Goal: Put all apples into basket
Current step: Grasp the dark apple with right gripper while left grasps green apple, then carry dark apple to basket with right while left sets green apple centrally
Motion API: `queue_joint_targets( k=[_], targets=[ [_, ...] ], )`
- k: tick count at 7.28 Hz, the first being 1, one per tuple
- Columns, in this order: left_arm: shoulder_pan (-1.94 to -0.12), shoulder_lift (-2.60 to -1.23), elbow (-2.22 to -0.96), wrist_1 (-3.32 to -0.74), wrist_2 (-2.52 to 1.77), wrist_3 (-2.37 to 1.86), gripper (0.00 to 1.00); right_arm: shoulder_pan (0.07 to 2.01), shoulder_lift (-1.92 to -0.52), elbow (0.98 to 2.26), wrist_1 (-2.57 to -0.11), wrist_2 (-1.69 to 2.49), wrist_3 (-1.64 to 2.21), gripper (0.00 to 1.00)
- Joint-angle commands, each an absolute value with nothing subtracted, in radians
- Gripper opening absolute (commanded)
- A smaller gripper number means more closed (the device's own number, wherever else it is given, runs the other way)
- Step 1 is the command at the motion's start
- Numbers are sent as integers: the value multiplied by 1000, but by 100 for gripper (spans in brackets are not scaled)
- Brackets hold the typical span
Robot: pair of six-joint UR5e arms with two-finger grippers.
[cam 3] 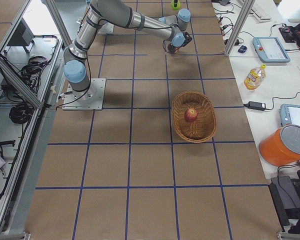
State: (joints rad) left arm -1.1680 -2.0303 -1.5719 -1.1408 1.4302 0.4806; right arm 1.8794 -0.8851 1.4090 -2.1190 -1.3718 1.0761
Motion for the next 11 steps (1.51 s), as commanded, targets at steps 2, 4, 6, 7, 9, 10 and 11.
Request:
queue_joint_targets(
  k=[2,4,6,7,9,10,11],
  targets=[
    [-1337,-1967,-1626,-1213,1280,271,49,1820,-954,1362,-2017,-1397,943,0],
    [-1527,-1995,-1657,-1072,1287,-40,48,1619,-1066,1333,-1735,-1414,623,0],
    [-1708,-2051,-1652,-930,1290,-261,48,1405,-1121,1331,-1636,-1504,301,0],
    [-1774,-2075,-1654,-863,1296,-326,48,1296,-1118,1331,-1637,-1561,138,0],
    [-1824,-2098,-1667,-831,1296,-370,50,1182,-1120,1332,-1717,-1696,-137,0],
    [-1848,-2103,-1667,-831,1321,-397,76,1163,-1114,1339,-1797,-1697,-147,0],
    [-1858,-2091,-1648,-831,1363,-482,100,1152,-1105,1341,-1822,-1694,-185,0]
  ],
)
